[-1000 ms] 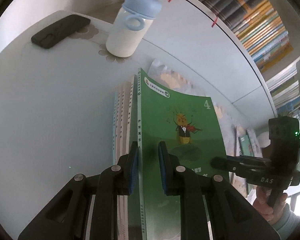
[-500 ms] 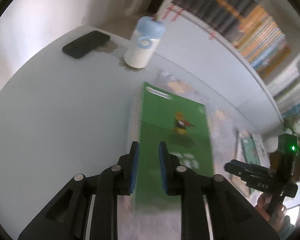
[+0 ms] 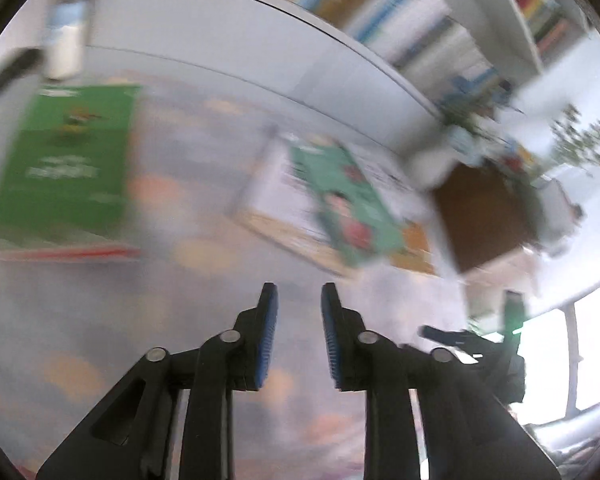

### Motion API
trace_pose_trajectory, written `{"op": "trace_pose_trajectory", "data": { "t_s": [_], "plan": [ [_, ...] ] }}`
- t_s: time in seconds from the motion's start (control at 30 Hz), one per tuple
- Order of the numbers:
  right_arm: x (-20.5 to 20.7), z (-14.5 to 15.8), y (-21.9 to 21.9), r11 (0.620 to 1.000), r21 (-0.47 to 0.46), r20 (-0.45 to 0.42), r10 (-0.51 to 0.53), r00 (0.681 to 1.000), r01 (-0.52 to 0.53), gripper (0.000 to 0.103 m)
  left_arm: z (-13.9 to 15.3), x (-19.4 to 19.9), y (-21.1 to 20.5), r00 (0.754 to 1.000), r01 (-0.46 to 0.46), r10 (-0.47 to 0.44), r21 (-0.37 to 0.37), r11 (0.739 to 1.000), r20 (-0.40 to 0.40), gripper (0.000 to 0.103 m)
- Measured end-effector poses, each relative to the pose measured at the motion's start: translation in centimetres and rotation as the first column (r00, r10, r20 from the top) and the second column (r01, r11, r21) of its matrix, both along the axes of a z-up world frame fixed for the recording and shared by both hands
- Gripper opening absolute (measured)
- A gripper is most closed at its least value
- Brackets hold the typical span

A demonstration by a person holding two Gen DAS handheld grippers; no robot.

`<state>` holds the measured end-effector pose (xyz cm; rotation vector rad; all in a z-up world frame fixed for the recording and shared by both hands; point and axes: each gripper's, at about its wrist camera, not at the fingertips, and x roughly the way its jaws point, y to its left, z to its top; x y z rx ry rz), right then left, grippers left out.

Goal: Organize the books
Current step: 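Open the left gripper and move both grippers back over the remaining books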

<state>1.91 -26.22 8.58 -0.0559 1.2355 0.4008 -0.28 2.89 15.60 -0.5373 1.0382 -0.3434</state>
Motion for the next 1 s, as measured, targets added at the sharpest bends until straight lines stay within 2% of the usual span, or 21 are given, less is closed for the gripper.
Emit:
{"op": "trace_pose_trajectory", "data": {
  "t_s": [0.1, 0.2, 0.37, 0.47, 0.5, 0.6, 0.73, 0.83, 0.9, 1.0],
  "plan": [
    [-2.3, -0.1, -4.0, 0.996, -0.085, 0.024, -0.009, 1.000, 0.011, 0.067, 1.2, 0.3, -5.3, 0.997, 0.075, -0.075, 0.044, 0.996, 0.005, 0.030],
    [-3.5, 0.7, -7.5, 0.995, -0.096, 0.043, -0.019, 0.999, 0.023, 0.067, 2.6, 0.7, -9.8, 0.992, 0.121, -0.124, 0.078, 0.990, 0.033, 0.035],
    [-4.1, 2.4, -13.1, 0.994, -0.070, 0.082, -0.083, 0.993, 0.088, 0.071, 3.6, 1.3, -14.7, 0.989, 0.135, -0.138, 0.057, 0.989, 0.051, 0.047],
    [-4.2, 3.3, -16.6, 0.991, -0.058, 0.104, -0.116, 0.988, 0.123, 0.072, 3.7, 1.3, -17.3, 0.987, 0.149, -0.152, 0.058, 0.987, 0.057, 0.058],
    [-4.3, 3.5, -17.6, 0.989, -0.057, 0.112, -0.130, 0.985, 0.137, 0.075, 3.7, 1.5, -18.2, 0.986, 0.156, -0.159, 0.054, 0.986, 0.054, 0.063],
    [-4.2, 3.6, -20.9, 0.982, -0.017, 0.102, -0.185, 0.978, 0.187, 0.079, 3.4, 1.6, -19.6, 0.987, 0.158, -0.159, 0.037, 0.987, 0.038, 0.072],
    [-3.2, 3.0, -23.1, 0.975, 0.087, 0.042, -0.210, 0.977, 0.206, 0.079, 2.8, 1.9, -19.9, 0.990, 0.139, -0.139, 0.059, 0.989, -0.004, 0.074],
    [-2.3, 3.3, -22.2, 0.981, 0.118, 0.055, -0.163, 0.985, 0.156, 0.079, 2.4, 2.4, -19.2, 0.988, 0.150, -0.149, 0.052, 0.987, -0.030, 0.074],
    [-1.0, 3.7, -21.0, 0.984, 0.133, 0.069, -0.127, 0.989, 0.117, 0.079, 2.3, 3.1, -18.9, 0.989, 0.143, -0.140, 0.085, 0.986, -0.036, 0.074],
    [2.0, 3.7, -20.1, 0.979, 0.169, 0.066, -0.128, 0.990, 0.115, 0.079, 1.8, 5.0, -18.6, 0.992, 0.122, -0.118, 0.105, 0.987, -0.042, 0.074]
  ]
}}
